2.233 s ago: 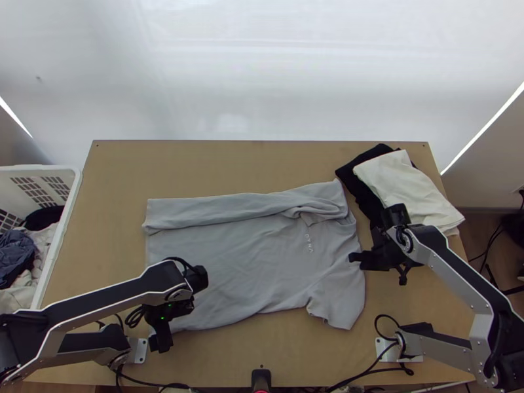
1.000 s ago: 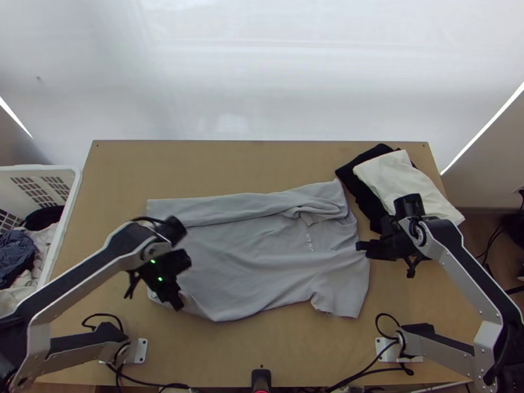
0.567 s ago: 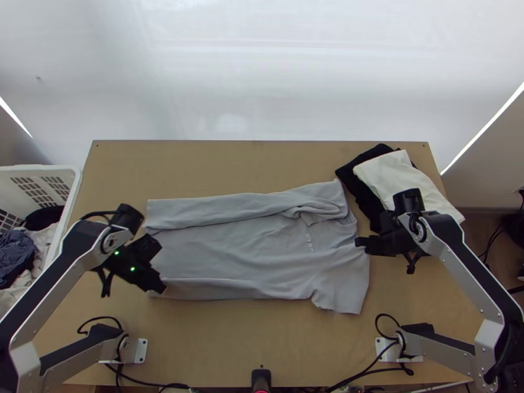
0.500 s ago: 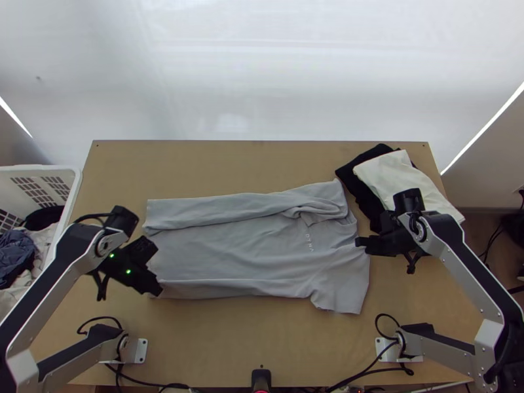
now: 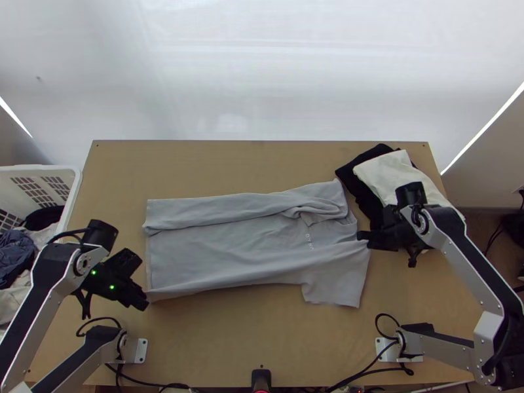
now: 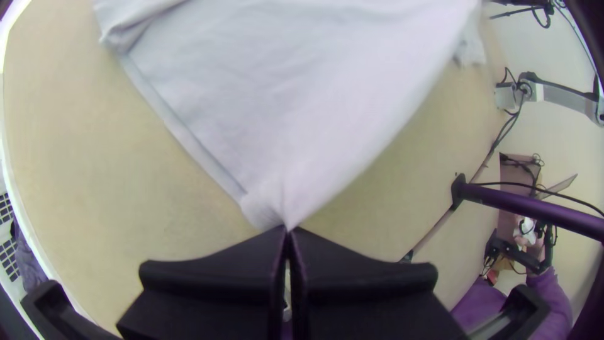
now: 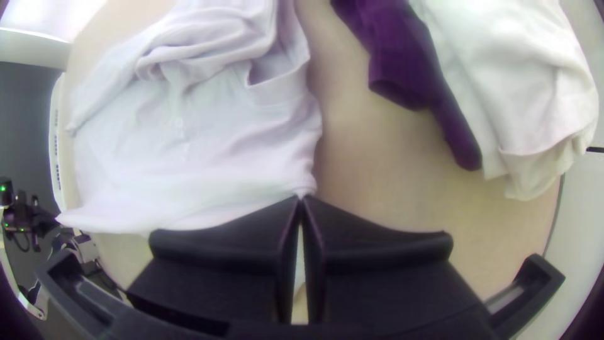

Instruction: Fold the t-shirt

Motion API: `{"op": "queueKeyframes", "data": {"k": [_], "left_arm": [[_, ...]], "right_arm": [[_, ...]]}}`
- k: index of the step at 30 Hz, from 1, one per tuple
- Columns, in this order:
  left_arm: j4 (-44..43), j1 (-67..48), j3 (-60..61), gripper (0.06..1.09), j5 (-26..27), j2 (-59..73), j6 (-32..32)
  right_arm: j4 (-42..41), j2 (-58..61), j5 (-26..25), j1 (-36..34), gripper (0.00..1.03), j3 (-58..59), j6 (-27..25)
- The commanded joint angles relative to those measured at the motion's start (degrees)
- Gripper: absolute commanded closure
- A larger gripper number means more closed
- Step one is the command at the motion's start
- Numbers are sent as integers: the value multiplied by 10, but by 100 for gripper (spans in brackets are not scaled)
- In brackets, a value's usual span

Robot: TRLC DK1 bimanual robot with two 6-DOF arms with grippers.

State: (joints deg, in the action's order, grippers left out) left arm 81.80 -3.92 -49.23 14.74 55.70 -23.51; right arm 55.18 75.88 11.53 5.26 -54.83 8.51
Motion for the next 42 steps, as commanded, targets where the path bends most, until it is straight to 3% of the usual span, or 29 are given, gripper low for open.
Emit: {"op": "queueKeyframes", "data": {"k": [1,17,42], "left_arm": [[-8,52,-1,105,-7,3,-36],[-86,110,-98,105,-2,144,-24],[-141,124,-258,105,-1,308,3]], "right_arm": [[10,16,-2,-5,100,-34,0],[19,79,-2,40,100,-149,23],[31,269,-48,104,100,-375,31]]}}
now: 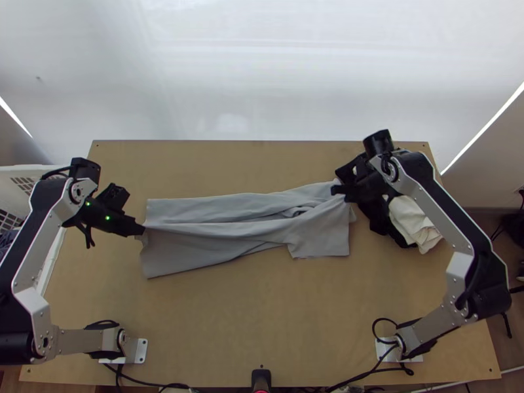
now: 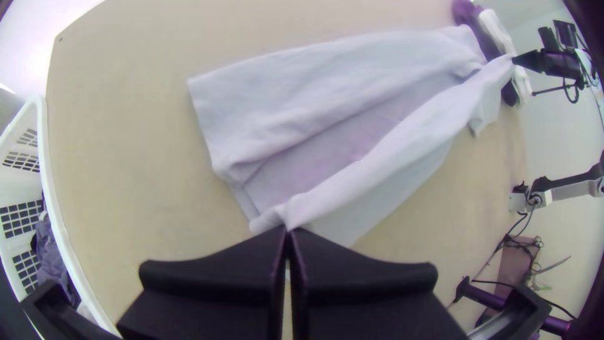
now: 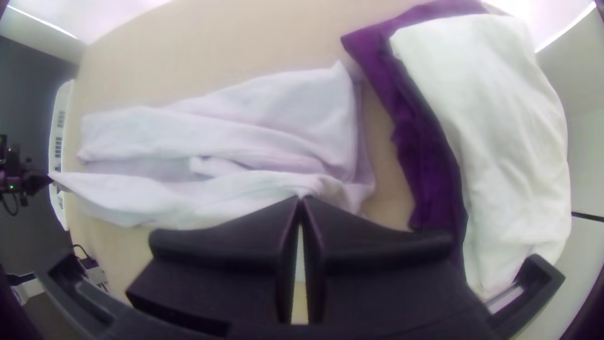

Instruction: Fold the t-shirt

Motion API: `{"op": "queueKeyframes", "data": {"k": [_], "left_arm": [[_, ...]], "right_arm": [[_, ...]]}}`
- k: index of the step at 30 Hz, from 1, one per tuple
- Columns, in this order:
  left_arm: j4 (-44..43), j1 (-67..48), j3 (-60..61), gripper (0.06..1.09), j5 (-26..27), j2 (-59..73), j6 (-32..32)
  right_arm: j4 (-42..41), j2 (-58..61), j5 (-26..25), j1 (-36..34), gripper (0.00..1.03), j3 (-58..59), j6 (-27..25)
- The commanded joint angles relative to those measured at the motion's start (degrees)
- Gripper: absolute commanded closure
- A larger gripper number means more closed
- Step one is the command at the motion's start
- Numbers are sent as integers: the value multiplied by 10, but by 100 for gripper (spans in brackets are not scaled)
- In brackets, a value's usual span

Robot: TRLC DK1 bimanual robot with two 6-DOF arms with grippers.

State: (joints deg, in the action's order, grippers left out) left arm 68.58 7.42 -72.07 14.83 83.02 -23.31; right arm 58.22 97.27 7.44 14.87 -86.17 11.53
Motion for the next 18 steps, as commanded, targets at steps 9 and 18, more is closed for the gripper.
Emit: {"op": "queueKeyframes", "data": {"k": [9,18], "left_arm": [[-24,26,-61,105,-4,90,-1],[-45,27,-73,105,-4,116,4]], "right_arm": [[7,140,-20,9,100,-149,-1],[9,204,-23,16,100,-211,1]]}}
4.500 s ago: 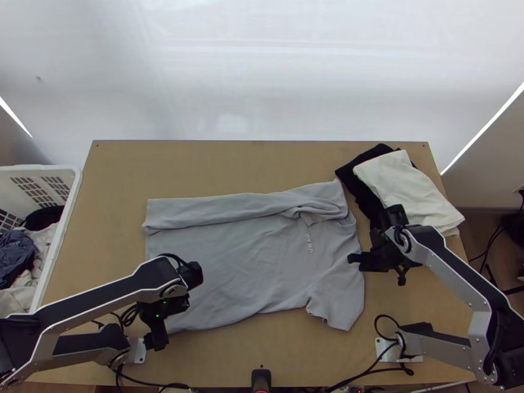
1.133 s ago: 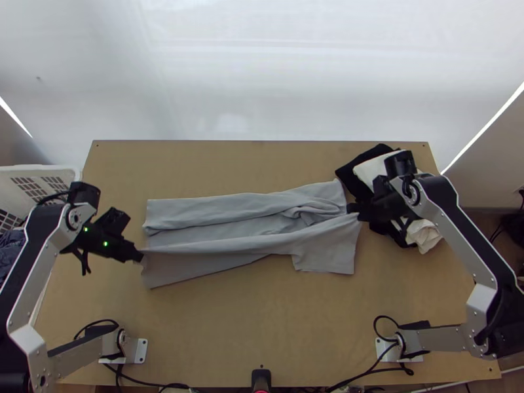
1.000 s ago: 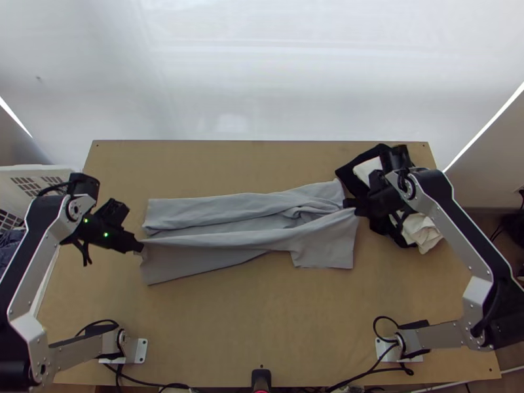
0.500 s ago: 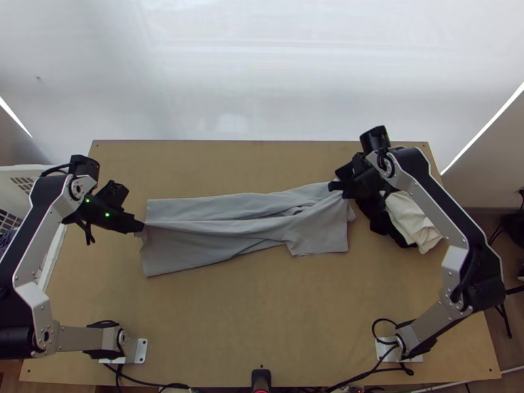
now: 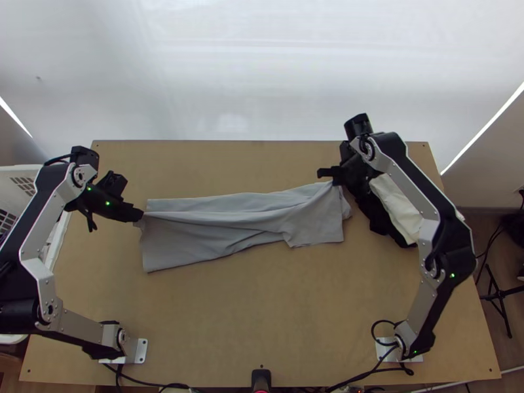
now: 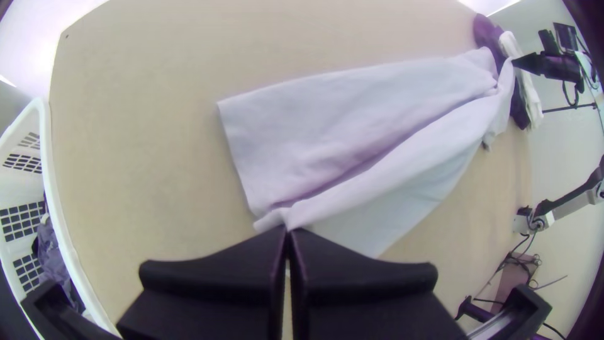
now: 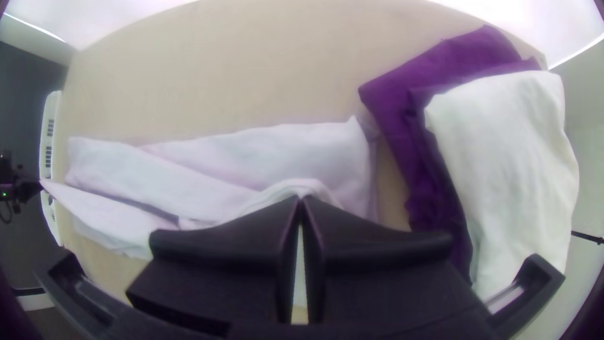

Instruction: Fold the t-shirt

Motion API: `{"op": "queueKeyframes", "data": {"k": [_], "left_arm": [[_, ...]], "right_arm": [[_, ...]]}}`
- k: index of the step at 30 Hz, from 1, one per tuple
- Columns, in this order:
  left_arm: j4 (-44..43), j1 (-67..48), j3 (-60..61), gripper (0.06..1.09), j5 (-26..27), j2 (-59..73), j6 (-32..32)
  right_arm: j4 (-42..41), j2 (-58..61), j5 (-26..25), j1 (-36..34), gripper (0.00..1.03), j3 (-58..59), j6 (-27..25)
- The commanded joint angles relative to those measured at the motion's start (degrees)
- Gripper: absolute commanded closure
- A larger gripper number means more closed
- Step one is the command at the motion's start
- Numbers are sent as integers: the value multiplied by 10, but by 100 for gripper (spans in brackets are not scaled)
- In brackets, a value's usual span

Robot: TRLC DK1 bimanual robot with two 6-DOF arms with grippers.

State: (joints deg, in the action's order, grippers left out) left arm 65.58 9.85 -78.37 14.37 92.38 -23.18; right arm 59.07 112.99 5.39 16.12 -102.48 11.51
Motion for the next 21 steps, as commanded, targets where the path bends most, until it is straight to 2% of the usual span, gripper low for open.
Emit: {"op": "queueKeyframes", "data": {"k": [1,10,13,21], "left_arm": [[-17,3,-9,105,0,28,2],[-71,11,-13,104,0,101,9],[-83,13,-15,89,1,118,19],[-100,21,-6,90,0,148,13]], "right_arm": [[1,52,-2,3,100,-55,2],[1,89,-20,5,100,-84,7],[1,101,-30,4,100,-87,7],[1,116,-64,2,100,-85,6]]}}
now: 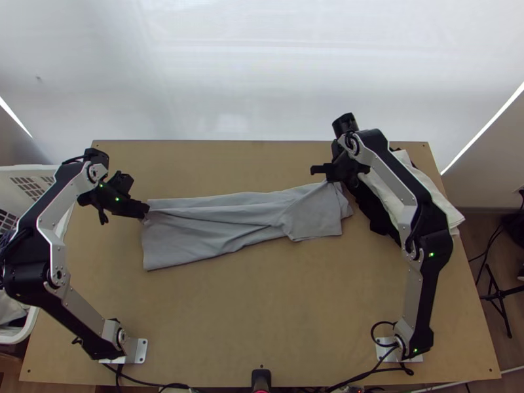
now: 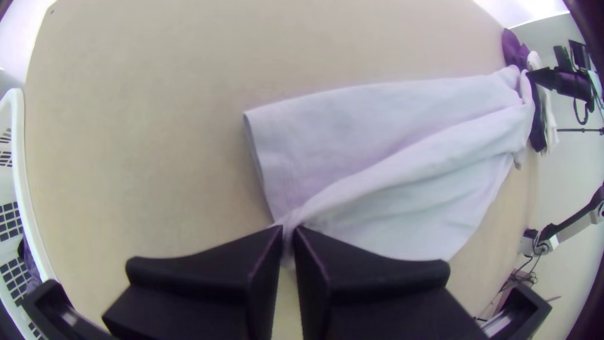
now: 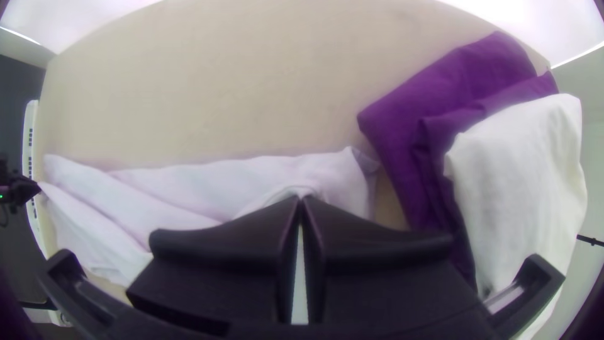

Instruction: Fold the t-shirt

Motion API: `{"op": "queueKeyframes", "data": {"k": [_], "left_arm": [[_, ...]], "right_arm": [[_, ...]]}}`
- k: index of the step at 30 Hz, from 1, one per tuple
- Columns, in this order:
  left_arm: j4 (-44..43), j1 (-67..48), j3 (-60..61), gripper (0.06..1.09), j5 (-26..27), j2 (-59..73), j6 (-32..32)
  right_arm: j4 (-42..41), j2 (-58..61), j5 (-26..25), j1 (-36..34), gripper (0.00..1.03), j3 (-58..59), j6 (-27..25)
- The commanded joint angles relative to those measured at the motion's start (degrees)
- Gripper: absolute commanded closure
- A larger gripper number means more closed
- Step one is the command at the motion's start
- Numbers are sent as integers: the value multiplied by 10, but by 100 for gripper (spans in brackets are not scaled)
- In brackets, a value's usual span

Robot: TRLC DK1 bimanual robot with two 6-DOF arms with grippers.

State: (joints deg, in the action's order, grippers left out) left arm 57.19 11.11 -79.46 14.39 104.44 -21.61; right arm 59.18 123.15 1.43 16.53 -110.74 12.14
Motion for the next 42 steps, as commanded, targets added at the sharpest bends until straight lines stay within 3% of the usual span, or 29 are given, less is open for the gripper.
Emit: {"op": "queueKeyframes", "data": {"k": [1,16,19,21,25,29,30,32,35,42], "left_arm": [[-18,12,4,90,-1,30,-4],[-30,38,2,87,1,30,-14],[-27,29,-5,53,16,11,-15],[-28,29,-8,15,52,-17,-15],[-45,35,-19,11,97,-53,17],[-16,38,-20,11,104,-89,28],[-7,45,-17,11,108,-97,36],[19,66,-6,11,126,-101,38],[26,100,24,11,173,-115,31],[3,148,109,11,276,-126,68]], "right_arm": [[0,14,-27,-2,100,-2,0],[-2,15,-54,3,98,-4,5],[-2,7,-59,10,71,-6,4],[-2,-7,-66,17,62,-5,3],[-2,-46,-107,35,38,-15,-7],[44,-76,-113,75,37,-81,-4],[82,-65,-103,93,37,-122,-1],[153,-30,-17,122,37,-202,11],[167,3,67,162,37,-229,42],[147,82,139,228,37,-229,64]]}}
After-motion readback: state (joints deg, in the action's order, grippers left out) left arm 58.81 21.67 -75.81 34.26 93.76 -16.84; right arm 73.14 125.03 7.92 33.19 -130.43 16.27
